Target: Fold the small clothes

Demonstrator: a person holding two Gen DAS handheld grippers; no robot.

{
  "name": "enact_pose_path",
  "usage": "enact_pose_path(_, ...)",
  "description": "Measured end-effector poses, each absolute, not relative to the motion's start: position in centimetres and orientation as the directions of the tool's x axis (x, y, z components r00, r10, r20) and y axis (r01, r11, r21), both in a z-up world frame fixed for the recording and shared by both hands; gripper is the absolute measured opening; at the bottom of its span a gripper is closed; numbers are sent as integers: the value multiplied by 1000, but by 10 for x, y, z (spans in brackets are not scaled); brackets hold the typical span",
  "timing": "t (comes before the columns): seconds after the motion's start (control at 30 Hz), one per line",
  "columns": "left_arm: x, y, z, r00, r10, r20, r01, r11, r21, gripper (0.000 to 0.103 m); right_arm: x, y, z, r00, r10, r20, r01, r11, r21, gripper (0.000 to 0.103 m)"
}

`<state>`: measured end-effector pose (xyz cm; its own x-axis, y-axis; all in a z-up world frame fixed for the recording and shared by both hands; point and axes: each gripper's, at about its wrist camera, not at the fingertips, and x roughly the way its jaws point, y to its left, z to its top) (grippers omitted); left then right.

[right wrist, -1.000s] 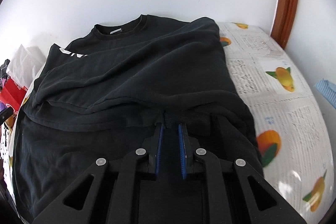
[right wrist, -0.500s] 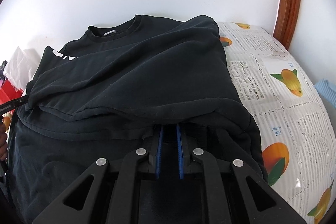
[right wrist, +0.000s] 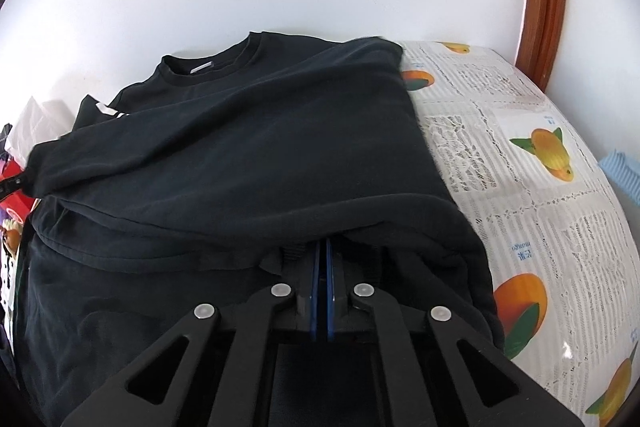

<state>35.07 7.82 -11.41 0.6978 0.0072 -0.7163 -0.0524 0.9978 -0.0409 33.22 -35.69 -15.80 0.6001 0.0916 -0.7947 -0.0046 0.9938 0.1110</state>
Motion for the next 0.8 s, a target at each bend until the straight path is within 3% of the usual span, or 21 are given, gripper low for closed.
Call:
enact_pose_path(0.2, 351, 87, -145, 632, -9, -775, -60, 996, -61, 12, 329, -350, -153, 567, 19, -824, 7, 1000, 28, 0)
enact_pose_path(0.27, 350, 87, -151, 625, -4, -780, -67, 996, -59, 14, 322, -350, -149, 555, 0, -832, -2, 1000, -1, 6)
enact_pose_path(0.43, 349, 84, -151, 619, 17, -785, -60, 998, -25, 17, 296, -349, -127, 596, 80, -799, -88, 996, 34, 8)
enact_pose_path(0.5, 346, 81, -151, 621, 25, -783, -52, 999, -9, 18, 293, -348, -114, 637, 80, -767, -86, 996, 32, 16)
enact_pose_path(0.57, 343, 80, -151, 622, 30, -782, -48, 999, 0, 19, 299, -346, -107, 662, 70, -746, -66, 997, 35, 35)
enact_pose_path(0.67, 339, 79, -149, 626, 27, -780, -43, 999, -1, 21, 319, -343, -111, 679, 75, -730, -49, 997, 57, 37)
enact_pose_path(0.8, 336, 76, -149, 614, 46, -788, -45, 999, 23, 23, 345, -344, -134, 629, 38, -777, -9, 999, 41, 37)
